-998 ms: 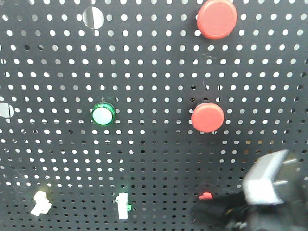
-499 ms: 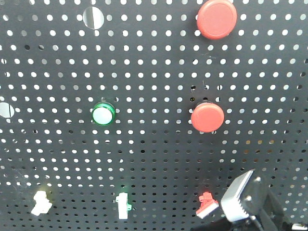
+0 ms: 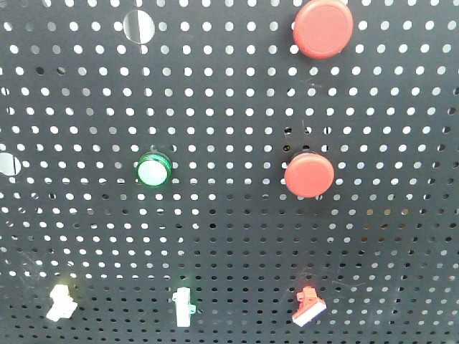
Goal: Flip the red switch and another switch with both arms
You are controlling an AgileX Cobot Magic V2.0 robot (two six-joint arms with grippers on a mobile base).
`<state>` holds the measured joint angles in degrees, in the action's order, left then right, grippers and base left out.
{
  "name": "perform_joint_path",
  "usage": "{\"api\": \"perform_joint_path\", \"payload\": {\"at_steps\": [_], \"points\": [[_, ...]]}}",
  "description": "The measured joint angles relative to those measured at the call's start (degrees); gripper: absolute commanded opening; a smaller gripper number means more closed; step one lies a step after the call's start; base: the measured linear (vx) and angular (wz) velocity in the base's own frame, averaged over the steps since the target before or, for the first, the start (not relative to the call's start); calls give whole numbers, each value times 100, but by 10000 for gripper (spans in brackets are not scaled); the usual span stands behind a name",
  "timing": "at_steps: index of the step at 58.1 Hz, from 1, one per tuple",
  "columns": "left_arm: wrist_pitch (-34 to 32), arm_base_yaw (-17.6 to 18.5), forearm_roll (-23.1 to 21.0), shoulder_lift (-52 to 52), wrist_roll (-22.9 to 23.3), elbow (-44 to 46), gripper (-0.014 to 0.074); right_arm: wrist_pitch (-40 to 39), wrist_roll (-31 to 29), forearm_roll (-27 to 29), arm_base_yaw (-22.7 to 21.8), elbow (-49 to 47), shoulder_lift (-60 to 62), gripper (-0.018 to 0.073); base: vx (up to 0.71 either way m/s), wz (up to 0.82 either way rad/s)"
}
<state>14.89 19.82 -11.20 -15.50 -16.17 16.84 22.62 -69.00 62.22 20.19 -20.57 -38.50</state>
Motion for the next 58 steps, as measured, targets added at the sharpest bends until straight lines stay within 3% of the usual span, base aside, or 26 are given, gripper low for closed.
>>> {"api": "perform_joint_path", "payload": {"at_steps": [18, 58], "points": [[3, 0, 0, 0, 106, 0, 3, -1196, 0, 59, 0, 235, 2248, -6, 0, 0], [49, 0, 0, 0, 110, -4, 3, -1307, 7, 148, 0, 241, 2420, -6, 0, 0]]}}
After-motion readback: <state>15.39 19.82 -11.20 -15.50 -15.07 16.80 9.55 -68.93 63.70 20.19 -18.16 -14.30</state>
